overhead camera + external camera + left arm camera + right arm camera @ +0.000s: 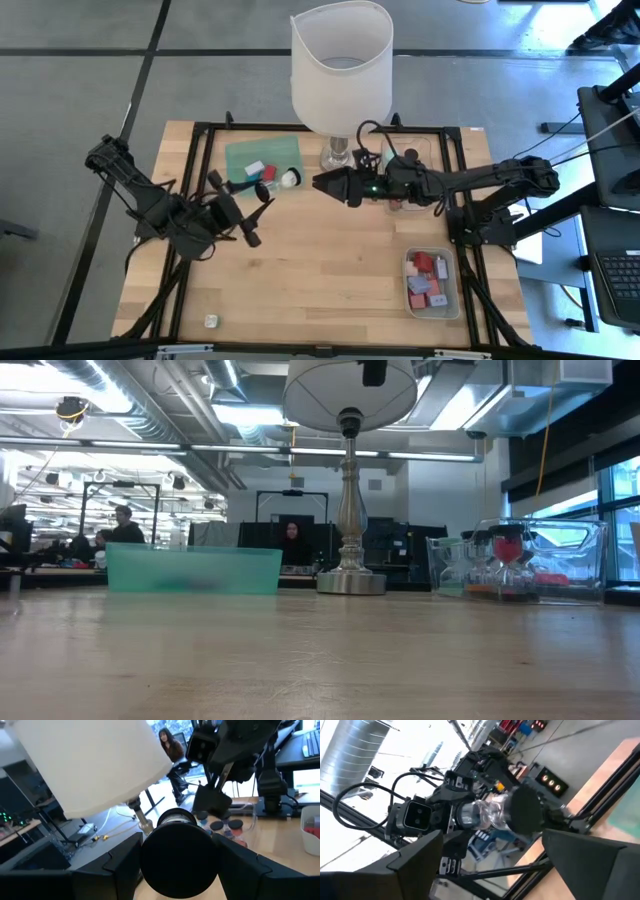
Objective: Pick & Place Office items
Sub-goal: Put the white hourglass into the transparent bin
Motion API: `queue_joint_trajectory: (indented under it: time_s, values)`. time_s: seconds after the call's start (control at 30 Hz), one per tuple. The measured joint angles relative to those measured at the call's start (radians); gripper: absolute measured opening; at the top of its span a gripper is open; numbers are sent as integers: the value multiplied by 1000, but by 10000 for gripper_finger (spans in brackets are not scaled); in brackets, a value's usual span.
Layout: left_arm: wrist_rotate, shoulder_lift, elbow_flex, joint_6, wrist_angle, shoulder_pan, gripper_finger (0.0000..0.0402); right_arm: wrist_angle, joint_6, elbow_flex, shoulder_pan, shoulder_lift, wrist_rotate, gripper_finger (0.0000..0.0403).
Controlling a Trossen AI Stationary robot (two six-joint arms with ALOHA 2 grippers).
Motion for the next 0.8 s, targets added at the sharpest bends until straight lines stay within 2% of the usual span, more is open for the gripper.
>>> queue_joint_trajectory:
  time_s: [0.13,0.33,0.8]
  values:
    - [21,0,0,121,107,9,214,7,45,0,-16,0,-39,350]
    - [54,0,0,237,227,17,214,127,45,0,-27,0,-91,351]
    - [133,0,0,460,425,29,214,233,96,0,-36,0,-98,351]
